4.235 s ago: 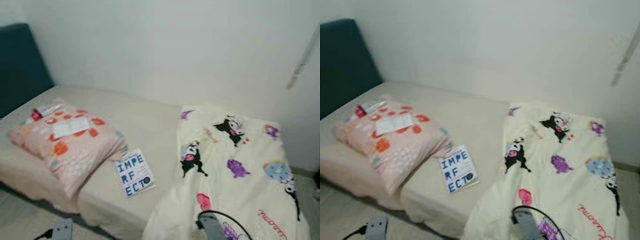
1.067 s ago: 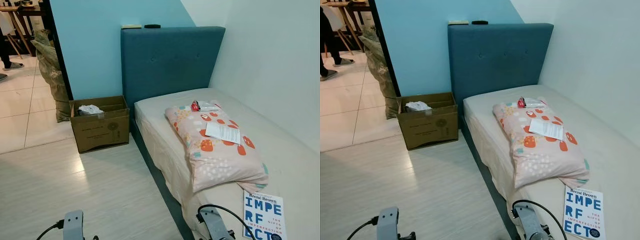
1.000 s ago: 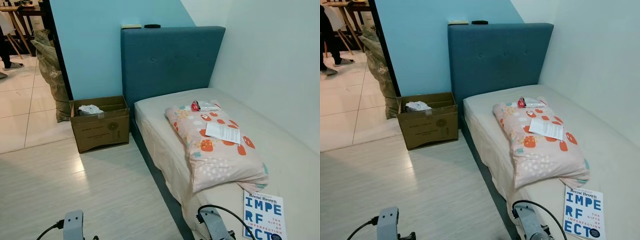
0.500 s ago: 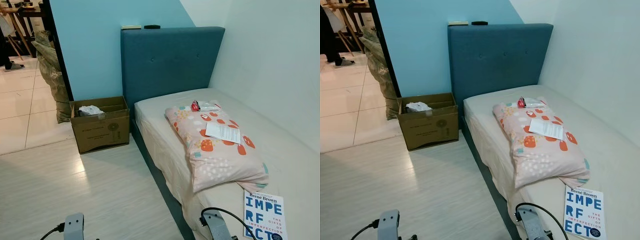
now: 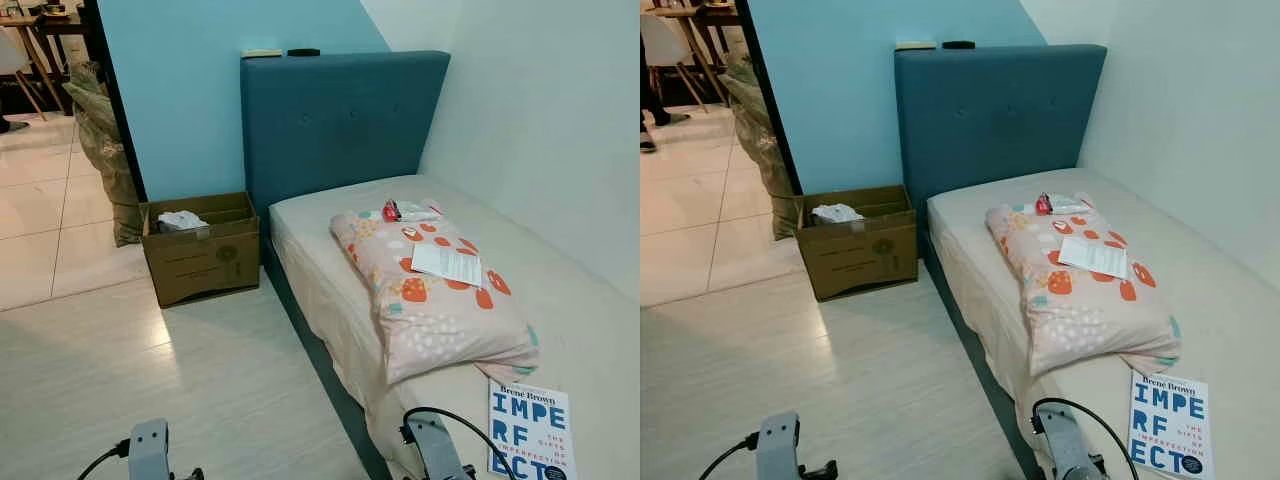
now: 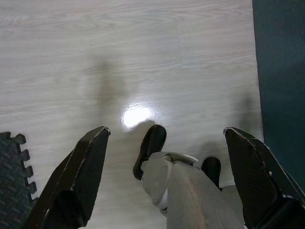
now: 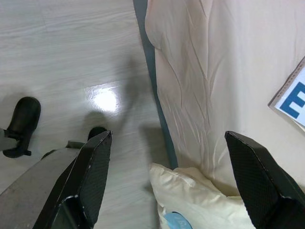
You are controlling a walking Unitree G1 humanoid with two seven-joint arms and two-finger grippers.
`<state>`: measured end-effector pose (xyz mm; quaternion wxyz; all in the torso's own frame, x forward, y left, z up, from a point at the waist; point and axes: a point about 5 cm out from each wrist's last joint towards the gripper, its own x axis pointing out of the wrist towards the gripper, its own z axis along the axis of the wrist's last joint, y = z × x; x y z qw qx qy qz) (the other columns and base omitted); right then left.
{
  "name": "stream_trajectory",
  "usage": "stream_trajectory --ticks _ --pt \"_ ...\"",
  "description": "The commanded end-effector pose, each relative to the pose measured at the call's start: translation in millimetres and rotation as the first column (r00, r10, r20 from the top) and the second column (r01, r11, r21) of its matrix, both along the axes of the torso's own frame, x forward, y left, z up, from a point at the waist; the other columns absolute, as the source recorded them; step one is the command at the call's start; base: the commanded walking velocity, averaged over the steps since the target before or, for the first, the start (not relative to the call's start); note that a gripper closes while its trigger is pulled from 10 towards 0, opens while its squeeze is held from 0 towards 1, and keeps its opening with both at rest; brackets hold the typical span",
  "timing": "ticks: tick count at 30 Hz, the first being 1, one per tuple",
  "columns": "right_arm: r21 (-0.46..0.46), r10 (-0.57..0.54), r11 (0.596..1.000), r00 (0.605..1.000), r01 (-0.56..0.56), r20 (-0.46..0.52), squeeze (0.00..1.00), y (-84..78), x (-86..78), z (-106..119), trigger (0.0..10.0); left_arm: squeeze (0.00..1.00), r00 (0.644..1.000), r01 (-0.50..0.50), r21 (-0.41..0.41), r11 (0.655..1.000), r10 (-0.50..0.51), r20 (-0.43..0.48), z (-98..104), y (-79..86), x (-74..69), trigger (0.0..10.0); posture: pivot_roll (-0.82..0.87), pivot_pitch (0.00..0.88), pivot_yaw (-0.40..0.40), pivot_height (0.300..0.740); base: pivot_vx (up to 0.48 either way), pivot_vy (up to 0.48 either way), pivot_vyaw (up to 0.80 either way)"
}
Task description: Clean up the room
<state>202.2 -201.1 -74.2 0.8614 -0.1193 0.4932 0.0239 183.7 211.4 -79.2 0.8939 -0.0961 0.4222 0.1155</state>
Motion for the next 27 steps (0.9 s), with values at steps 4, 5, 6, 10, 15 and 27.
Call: stream_trajectory --ticks 4,5,6,10,15,27 --pt "0.008 -0.027 1.0 1.0 0.027 -0.008 0.0 -4.6 -0.5 0 9.8 0.0 1.0 -0.012 -0.024 1.0 0.012 -0.012 -3 -3.1 -3.8 0.1 -0.04 0.0 -0.067 0.726 0.0 0.0 0.0" --pt "0.002 -0.031 1.0 0.999 0.031 -0.008 0.0 -6.5 -0.6 1 1.8 0.0 1.0 -0.017 -0.03 0.999 0.017 -0.011 -3 -3.0 -4.0 0.0 -0.04 0.0 -0.063 0.726 0.0 0.0 0.0" --pt "0.002 -0.031 1.0 0.999 0.031 -0.008 0.0 -6.5 -0.6 1 1.8 0.0 1.0 -0.017 -0.03 0.999 0.017 -0.011 -3 -3.0 -4.0 0.0 -0.04 0.0 -0.063 0.726 0.0 0.0 0.0" --pt "-0.009 -0.045 0.999 0.999 0.045 -0.019 0.0 -10.1 -3.4 0 7.8 0.0 1.0 -0.02 -0.034 0.999 0.019 -0.018 -3 -4.1 -4.7 10.0 -0.05 0.0 -0.065 0.726 0.0 0.0 0.0" --pt "-0.026 -0.042 0.999 0.999 0.041 -0.024 0.0 -10.5 -3.8 0 10.0 0.0 1.0 -0.014 -0.032 0.999 0.013 -0.022 -3 -6.0 -3.8 10.0 -0.04 0.0 -0.063 0.726 0.0 0.0 0.0" --pt "-0.029 -0.019 0.999 1.0 0.019 0.019 1.0 -7.4 6.6 5 10.0 1.0 1.0 -0.022 -0.029 0.999 0.022 0.0 1 -2.4 2.8 10.0 -0.04 0.0 -0.051 0.726 0.0 0.0 0.0"
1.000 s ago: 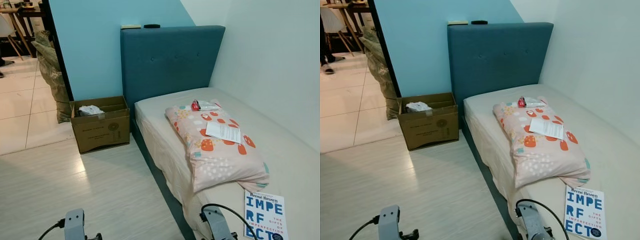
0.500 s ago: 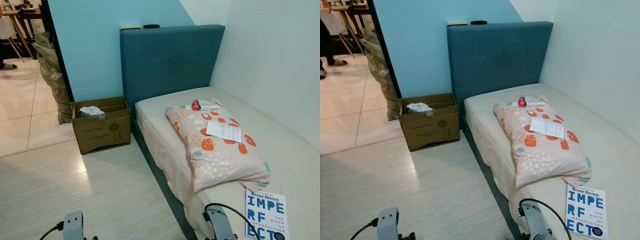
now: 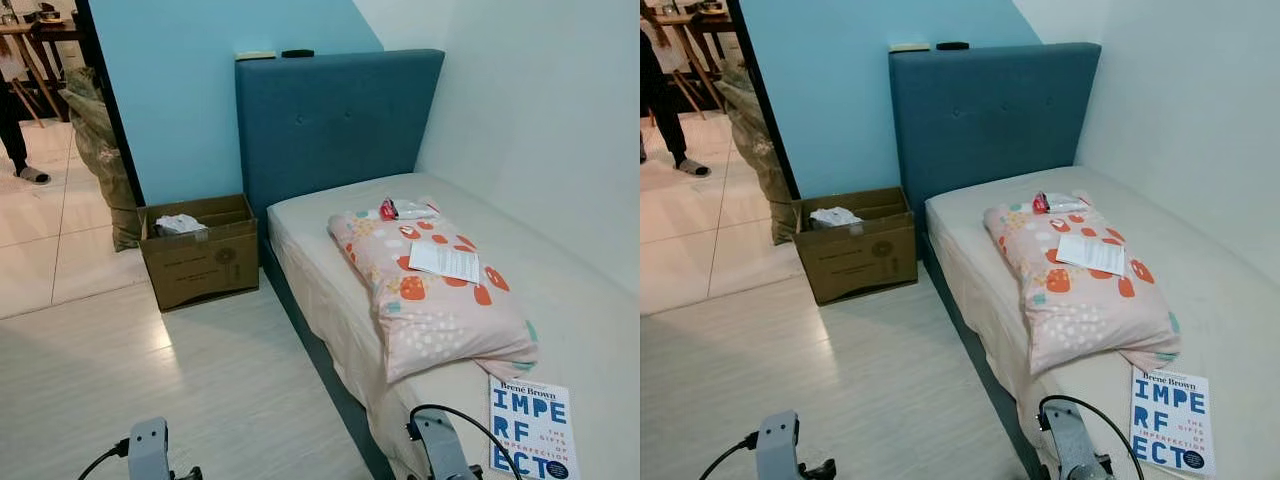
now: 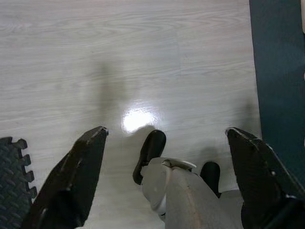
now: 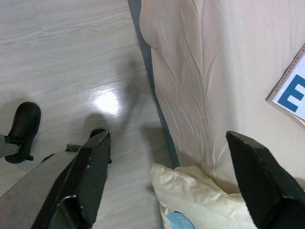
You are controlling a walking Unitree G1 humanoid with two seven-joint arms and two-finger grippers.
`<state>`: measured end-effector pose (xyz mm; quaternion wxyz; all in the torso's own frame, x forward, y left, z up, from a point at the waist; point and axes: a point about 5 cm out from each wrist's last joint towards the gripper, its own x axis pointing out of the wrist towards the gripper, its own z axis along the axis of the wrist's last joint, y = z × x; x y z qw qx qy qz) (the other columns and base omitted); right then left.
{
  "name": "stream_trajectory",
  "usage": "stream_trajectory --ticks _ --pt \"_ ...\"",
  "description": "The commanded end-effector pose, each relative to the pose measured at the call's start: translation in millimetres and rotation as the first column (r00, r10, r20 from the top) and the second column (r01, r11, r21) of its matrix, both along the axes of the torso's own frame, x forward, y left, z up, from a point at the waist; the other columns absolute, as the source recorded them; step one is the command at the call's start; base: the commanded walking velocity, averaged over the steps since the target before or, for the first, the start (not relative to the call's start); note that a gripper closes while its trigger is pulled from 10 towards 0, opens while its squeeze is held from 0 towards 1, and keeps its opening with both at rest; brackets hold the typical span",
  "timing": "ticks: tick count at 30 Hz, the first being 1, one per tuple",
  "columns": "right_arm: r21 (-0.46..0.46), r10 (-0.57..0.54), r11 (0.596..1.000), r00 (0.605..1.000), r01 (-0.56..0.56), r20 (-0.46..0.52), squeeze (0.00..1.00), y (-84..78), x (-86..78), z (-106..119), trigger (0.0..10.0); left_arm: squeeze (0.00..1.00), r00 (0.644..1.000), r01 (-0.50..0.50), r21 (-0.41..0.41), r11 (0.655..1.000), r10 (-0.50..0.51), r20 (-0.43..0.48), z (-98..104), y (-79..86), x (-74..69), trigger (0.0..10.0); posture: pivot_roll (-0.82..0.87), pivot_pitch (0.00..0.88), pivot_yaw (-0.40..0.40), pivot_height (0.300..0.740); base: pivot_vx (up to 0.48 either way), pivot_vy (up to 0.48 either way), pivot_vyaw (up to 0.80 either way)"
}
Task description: Clean up the room
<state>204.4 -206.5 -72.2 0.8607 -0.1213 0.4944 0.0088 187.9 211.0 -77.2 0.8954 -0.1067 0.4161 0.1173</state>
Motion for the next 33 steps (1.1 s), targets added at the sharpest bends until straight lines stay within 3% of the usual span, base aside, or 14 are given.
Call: stream_trajectory --ticks 1,3,4,5,6,28,33 --pt "-0.011 0.006 1.0 1.0 -0.005 0.017 1.0 -2.0 4.4 3 10.0 1.0 1.0 -0.009 -0.013 1.0 0.009 -0.014 -1 -2.0 -1.5 10.0 -0.04 0.0 -0.051 0.726 0.0 0.0 0.0" --pt "-0.013 -0.006 1.0 1.0 0.007 0.021 1.0 -2.0 5.3 3 10.0 1.0 1.0 -0.007 -0.004 1.0 0.007 -0.016 -1 -1.1 -0.7 10.0 -0.04 0.0 -0.049 0.726 0.0 0.0 0.0" --pt "-0.008 -0.007 1.0 1.0 0.007 0.017 0.25 -0.9 5.5 3 10.0 1.0 1.0 -0.014 0.002 1.0 0.014 -0.015 -1 -0.1 -0.2 10.0 -0.04 0.0 -0.049 0.726 0.0 0.0 0.0" --pt "-0.003 -0.007 1.0 1.0 0.007 0.015 0.25 -0.1 5.7 3 10.0 1.0 1.0 -0.019 0.006 1.0 0.019 -0.014 0 0.6 0.2 10.0 -0.04 0.0 -0.049 0.726 0.0 0.0 0.0" --pt "0.007 -0.014 1.0 1.0 0.013 0.02 0.0 0.6 6.9 4 10.0 0.0 1.0 -0.018 0.008 1.0 0.018 -0.007 1 1.0 1.4 10.0 -0.03 0.0 -0.052 0.726 0.0 0.0 0.0" --pt "0.031 0.002 1.0 0.999 -0.003 0.043 0.0 7.4 10.0 4 10.0 0.0 1.0 0.001 0.015 1.0 -0.001 -0.022 -1 4.0 -3.3 10.0 -0.01 0.0 -0.059 0.726 0.0 0.0 0.0" --pt "0.03 0.051 0.998 0.998 -0.052 0.03 0.0 11.9 5.7 1 10.0 0.0 0.998 0.001 0.018 1.0 0.0 -0.064 -9 9.5 -22.2 10.0 0.01 0.0 -0.06 0.726 0.0 0.0 0.0"
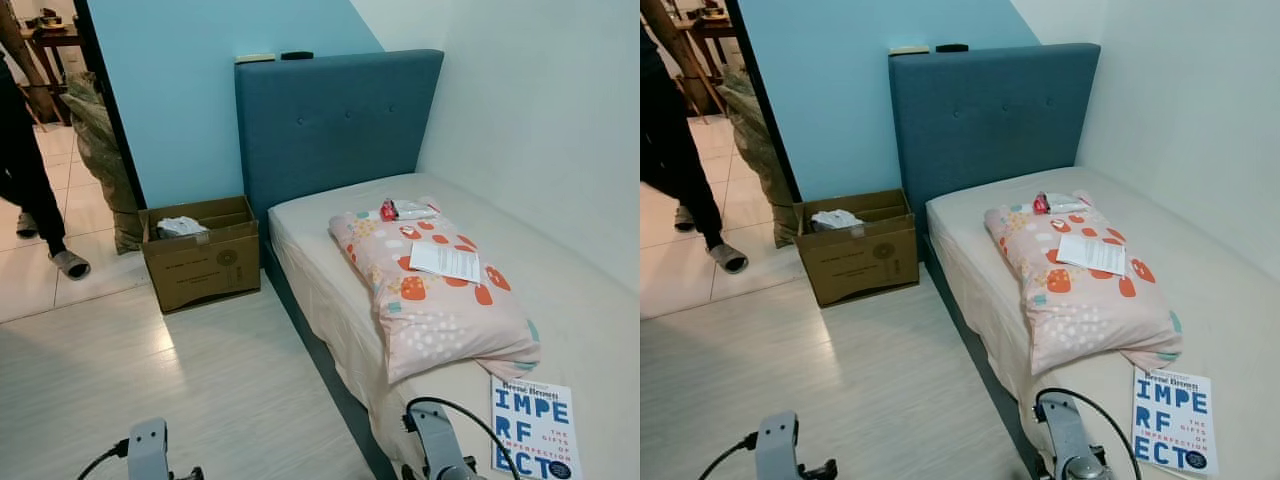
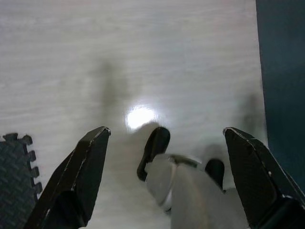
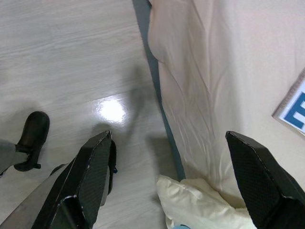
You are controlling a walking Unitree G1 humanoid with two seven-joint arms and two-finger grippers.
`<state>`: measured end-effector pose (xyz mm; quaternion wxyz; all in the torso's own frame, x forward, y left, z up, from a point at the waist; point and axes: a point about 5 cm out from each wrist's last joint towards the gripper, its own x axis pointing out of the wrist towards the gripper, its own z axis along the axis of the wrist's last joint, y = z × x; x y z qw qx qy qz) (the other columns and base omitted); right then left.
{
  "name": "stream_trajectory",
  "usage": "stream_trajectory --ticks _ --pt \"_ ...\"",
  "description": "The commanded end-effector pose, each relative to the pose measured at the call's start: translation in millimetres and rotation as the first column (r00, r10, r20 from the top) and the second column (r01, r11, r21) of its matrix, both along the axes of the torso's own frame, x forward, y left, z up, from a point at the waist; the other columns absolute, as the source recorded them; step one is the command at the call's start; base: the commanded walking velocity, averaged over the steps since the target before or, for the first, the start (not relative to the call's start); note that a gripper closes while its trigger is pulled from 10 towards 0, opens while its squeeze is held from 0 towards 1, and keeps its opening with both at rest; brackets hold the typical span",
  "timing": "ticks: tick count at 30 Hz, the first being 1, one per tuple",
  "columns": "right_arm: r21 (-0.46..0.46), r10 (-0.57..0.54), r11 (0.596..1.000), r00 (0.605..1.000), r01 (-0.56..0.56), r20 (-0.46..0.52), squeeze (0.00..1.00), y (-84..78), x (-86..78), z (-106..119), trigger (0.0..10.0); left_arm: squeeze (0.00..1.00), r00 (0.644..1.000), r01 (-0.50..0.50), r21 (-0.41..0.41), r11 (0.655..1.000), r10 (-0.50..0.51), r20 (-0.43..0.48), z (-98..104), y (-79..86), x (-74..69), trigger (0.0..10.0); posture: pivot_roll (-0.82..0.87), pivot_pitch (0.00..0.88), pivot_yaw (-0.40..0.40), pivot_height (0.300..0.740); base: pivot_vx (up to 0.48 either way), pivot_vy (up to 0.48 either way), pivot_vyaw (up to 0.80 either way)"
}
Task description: Clean up the room
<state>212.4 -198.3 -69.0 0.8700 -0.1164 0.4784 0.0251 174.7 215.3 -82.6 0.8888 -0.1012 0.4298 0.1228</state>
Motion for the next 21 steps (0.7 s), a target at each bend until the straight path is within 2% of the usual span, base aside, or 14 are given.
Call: stream_trajectory --ticks 1,4,11,21 --pt "0.004 0.032 0.999 0.999 -0.032 -0.006 0.0 4.3 -3.2 -2.4 10.0 0.0 0.999 0.005 0.01 1.0 -0.005 -0.041 -4.5 6.8 -13.1 10.0 0.01 0.0 -0.06 0.726 0.0 0.0 0.0" --pt "0.005 0.041 0.999 0.999 -0.041 -0.008 0.0 4.7 -4.1 -2.9 10.0 0.0 0.999 0.006 0.012 1.0 -0.005 -0.048 -5.5 8.1 -16.3 10.0 0.0 0.0 -0.058 0.726 0.0 0.0 0.0" --pt "0.008 0.05 0.999 0.999 -0.05 -0.009 0.0 4.5 -5.5 -3.5 10.0 0.0 0.998 0.01 0.014 1.0 -0.009 -0.056 -6.0 8.4 -17.1 10.0 0.0 0.0 -0.062 0.726 0.0 0.0 0.77" --pt "-0.013 0.039 0.999 0.999 -0.039 -0.027 0.0 4.3 -9.4 -5.9 10.0 0.0 0.996 0.053 0.013 0.998 -0.052 -0.069 -6.5 2.5 -14.7 10.0 0.01 0.0 -0.054 0.726 0.197 0.0 0.0"
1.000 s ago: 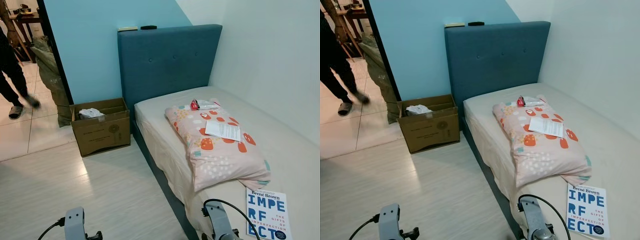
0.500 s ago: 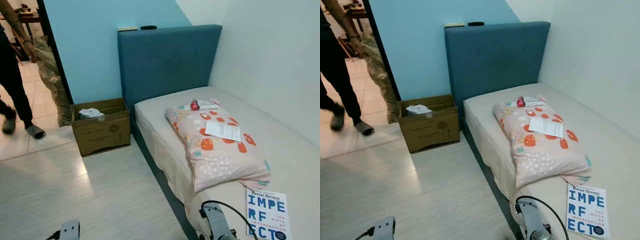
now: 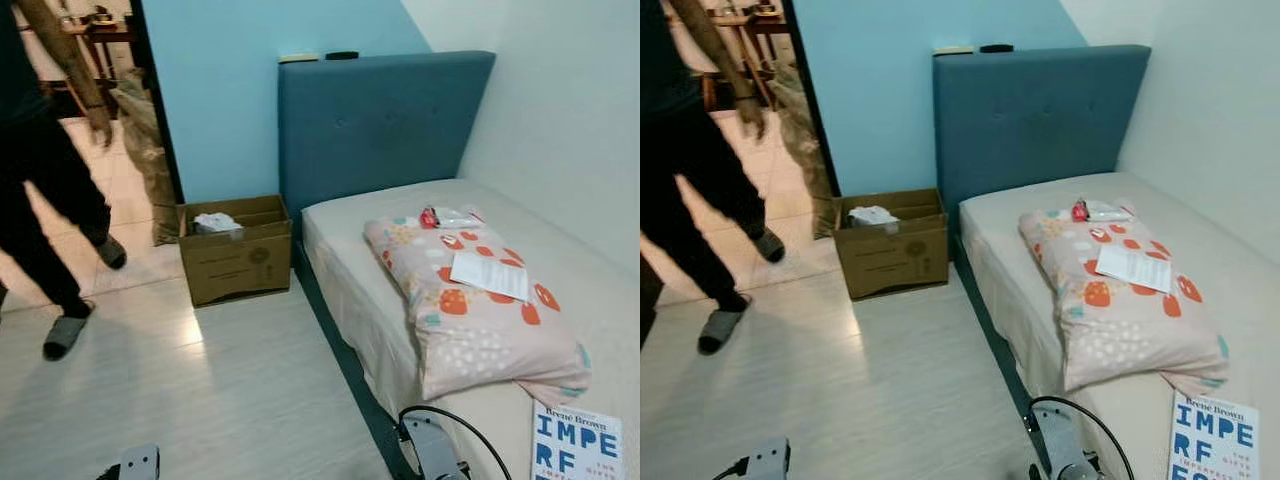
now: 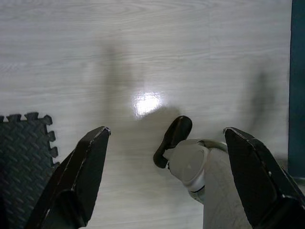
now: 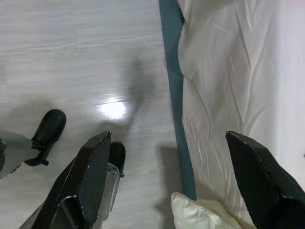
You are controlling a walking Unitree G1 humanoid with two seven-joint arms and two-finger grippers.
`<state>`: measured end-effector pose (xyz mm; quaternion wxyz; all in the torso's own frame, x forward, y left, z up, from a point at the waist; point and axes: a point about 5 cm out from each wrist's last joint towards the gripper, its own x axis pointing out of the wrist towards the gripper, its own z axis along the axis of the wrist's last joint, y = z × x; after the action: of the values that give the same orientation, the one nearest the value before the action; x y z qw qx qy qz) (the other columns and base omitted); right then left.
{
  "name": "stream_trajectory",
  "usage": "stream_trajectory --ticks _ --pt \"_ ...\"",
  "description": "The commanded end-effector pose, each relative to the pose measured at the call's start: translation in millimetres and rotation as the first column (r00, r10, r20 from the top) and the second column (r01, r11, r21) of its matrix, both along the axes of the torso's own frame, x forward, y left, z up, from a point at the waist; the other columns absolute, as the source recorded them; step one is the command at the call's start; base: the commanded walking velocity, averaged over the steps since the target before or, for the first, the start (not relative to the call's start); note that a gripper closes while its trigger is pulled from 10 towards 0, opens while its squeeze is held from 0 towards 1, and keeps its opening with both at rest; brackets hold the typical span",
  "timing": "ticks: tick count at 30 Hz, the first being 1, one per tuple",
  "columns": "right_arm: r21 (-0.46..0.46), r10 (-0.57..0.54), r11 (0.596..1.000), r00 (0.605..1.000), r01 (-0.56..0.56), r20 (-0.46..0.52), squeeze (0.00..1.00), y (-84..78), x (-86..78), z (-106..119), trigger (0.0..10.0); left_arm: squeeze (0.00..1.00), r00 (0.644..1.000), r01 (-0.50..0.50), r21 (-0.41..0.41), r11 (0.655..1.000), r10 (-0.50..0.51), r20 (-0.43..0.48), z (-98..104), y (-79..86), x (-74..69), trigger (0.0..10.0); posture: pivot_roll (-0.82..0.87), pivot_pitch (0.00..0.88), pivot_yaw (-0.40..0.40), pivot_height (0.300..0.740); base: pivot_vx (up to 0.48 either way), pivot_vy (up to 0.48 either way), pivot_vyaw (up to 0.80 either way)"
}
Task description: Clean up the room
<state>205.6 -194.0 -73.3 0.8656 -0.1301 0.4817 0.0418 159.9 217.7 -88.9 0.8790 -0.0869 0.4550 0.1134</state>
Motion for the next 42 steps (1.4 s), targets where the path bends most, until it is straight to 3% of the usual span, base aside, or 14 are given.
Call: stream_trajectory --ticks 1,12,20,31,37,42 --pt "-0.008 0.002 1.0 1.0 -0.002 -0.018 0.0 0.2 -3.2 -2 10.0 0.0 0.999 0.029 0.005 1.0 -0.029 -0.022 -1 -0.3 -0.7 10.0 0.01 0.0 -0.054 0.726 0.0 0.0 0.0" --pt "-0.019 0.019 1.0 0.999 -0.02 -0.044 0.0 0.6 -9.0 -5 10.0 0.0 0.989 0.116 0.014 0.993 -0.114 -0.092 -8 -4.3 -18.3 10.0 0.02 0.0 -0.058 0.726 0.0 0.0 0.0" --pt "-0.03 0.04 0.999 0.998 -0.041 -0.056 0.0 0.1 -11.7 -6 10.0 0.0 0.977 0.182 0.025 0.983 -0.178 -0.114 -11 -7.0 -23.6 10.0 0.03 0.0 -0.064 0.726 0.0 0.0 0.0" --pt "-0.036 0.065 0.997 0.995 -0.068 -0.071 0.0 0.3 -15.3 -8 10.0 0.0 0.976 0.192 0.021 0.981 -0.189 -0.11 -10 -8.7 -22.2 10.0 0.04 0.0 -0.058 0.726 0.0 0.0 0.0" --pt "-0.015 0.075 0.997 0.995 -0.076 -0.06 0.0 2.7 -15.7 -9 10.0 0.0 0.973 0.203 0.023 0.979 -0.199 -0.113 -10 -9.2 -22.4 10.0 0.04 0.0 -0.057 0.726 0.0 -0.451 0.0" --pt "-0.023 0.106 0.994 0.992 -0.108 -0.069 0.0 5.7 -18.5 -10 10.0 0.0 0.98 0.176 0.033 0.984 -0.172 -0.102 -10 -8.7 -19.9 10.0 0.05 0.0 -0.054 0.726 0.0 -0.086 0.74"
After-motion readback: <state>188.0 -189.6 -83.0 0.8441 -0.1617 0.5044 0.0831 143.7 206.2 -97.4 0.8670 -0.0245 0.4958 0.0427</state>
